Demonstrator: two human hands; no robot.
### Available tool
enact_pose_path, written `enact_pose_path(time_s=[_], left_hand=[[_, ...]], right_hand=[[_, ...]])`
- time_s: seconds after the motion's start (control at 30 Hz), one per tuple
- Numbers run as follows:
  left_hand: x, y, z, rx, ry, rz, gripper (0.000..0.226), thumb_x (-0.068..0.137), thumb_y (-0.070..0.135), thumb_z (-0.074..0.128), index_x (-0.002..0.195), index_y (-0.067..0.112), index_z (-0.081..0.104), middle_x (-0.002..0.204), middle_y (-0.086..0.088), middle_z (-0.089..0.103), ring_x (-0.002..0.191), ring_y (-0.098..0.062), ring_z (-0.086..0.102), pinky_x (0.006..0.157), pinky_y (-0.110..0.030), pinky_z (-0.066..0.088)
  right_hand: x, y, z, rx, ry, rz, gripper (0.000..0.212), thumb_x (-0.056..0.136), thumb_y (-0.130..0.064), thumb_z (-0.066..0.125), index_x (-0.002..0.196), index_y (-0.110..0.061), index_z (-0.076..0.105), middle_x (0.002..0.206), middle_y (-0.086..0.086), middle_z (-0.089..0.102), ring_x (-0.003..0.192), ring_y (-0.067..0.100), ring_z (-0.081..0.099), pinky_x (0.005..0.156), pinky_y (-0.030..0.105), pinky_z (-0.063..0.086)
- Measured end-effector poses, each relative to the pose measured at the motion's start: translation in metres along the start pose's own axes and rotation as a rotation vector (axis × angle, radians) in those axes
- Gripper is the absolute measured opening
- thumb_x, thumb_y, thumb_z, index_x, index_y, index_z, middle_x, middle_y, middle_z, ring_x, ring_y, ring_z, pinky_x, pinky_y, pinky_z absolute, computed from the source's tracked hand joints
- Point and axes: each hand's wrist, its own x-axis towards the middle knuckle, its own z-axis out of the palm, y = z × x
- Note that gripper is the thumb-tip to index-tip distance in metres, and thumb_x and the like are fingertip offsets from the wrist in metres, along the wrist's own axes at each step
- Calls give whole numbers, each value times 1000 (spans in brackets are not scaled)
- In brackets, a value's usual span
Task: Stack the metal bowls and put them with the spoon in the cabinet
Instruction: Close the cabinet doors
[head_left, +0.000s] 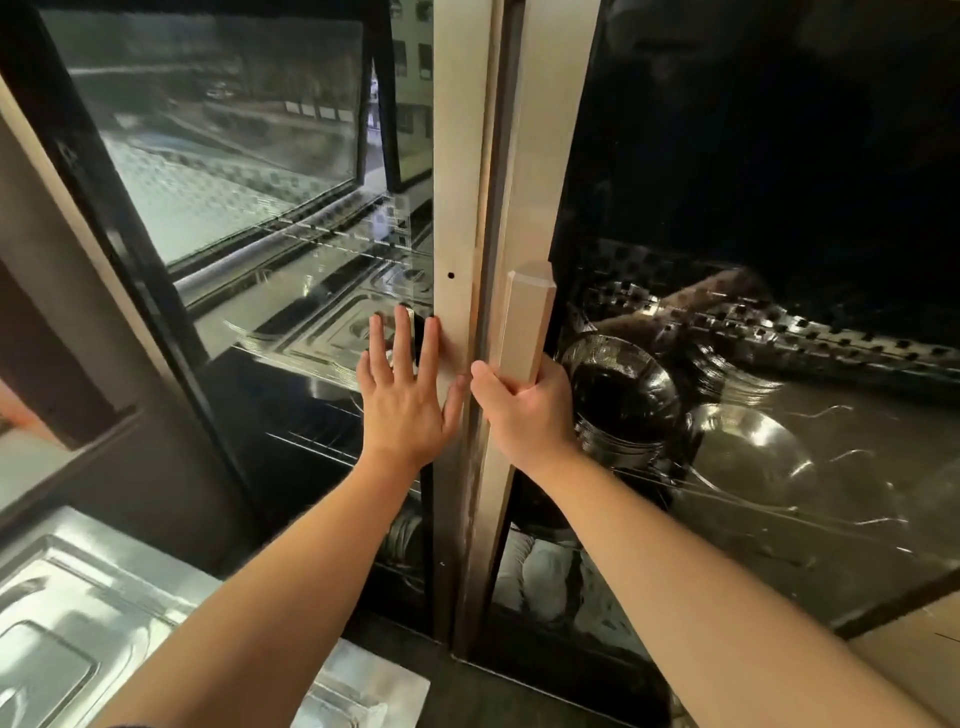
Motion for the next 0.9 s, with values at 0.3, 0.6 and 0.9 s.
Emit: enact_pose_path(time_s=[0.3, 0.6, 0.9], left_hand=[[3, -8, 12, 39, 42, 6, 81, 97, 62, 30, 159, 23, -7, 167, -18, 4, 153, -43, 2, 113, -62, 21], [-4, -2, -21, 56, -115, 46, 87, 95, 63, 37, 160, 22, -4, 168, -17, -1, 153, -43, 0, 114, -61, 28], [6, 10, -101, -49, -211, 11, 51, 89, 60, 48, 124, 24, 61, 121, -5, 67, 110, -27, 64, 86, -44, 57]], right_hand=[[11, 16, 0, -39, 28, -38, 33, 81, -37, 64, 99, -10, 72, 83, -17, 70, 83, 7, 72, 73, 24, 59], [7, 9, -3, -235, 38, 68, 29, 80, -48, 61, 98, -28, 73, 87, -19, 71, 88, 4, 70, 77, 31, 60], [-2, -50, -34, -598, -315, 397, 41, 63, -80, 63, 80, -44, 67, 74, -17, 68, 71, 7, 67, 58, 31, 57]])
